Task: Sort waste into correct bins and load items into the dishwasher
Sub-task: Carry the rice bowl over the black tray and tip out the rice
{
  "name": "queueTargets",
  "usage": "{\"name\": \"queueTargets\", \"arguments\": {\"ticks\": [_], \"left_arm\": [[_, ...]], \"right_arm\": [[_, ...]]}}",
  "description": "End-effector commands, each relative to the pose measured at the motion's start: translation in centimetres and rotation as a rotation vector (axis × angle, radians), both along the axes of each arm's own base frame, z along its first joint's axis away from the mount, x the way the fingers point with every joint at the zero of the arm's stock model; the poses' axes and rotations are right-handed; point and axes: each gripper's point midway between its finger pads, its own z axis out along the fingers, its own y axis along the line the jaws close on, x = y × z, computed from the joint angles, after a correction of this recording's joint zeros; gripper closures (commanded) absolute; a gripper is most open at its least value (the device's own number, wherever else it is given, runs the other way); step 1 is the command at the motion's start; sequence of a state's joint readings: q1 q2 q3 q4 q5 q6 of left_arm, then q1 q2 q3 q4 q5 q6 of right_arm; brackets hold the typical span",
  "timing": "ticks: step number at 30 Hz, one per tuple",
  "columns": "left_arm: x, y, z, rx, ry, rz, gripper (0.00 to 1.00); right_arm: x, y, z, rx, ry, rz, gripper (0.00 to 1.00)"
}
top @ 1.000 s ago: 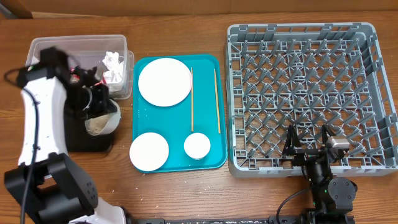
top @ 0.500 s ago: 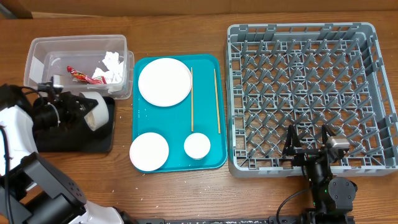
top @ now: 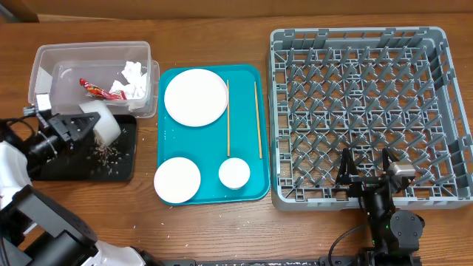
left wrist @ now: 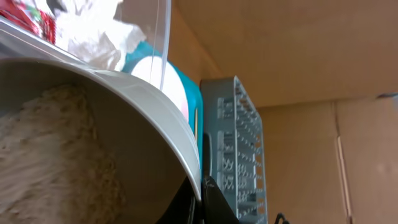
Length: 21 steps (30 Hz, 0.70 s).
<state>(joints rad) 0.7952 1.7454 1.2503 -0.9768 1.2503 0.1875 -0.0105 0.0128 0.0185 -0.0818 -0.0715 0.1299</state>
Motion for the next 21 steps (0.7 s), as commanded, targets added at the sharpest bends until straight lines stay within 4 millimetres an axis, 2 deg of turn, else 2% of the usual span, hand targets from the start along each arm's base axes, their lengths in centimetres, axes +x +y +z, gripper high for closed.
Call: {"name": "queueTargets", "arguments": {"ticks": [1, 10, 14, 21], "left_arm": [[-0.2, 0.6, 0.9, -0.082, -0.081, 0.018, 0.96], [0.1, 1.7, -0.2, -0.153, -0.109, 0.039, 0.96], [0.5, 2.0, 0.8, -0.244, -0.202, 0.031, 0.96], [0.6, 2.0, 0.7, -0.275, -0.196, 0.034, 0.96]], "right_arm": [[0.0, 0.2, -0.2, -0.003, -0.004, 0.007, 0.00], [0.0, 0.2, -0.2, -0.003, -0.004, 0.007, 0.00], [0.0, 0.2, -0.2, -0.003, -0.004, 0.007, 0.00], [0.0, 0.2, -0.2, -0.003, -0.004, 0.007, 0.00]]}}
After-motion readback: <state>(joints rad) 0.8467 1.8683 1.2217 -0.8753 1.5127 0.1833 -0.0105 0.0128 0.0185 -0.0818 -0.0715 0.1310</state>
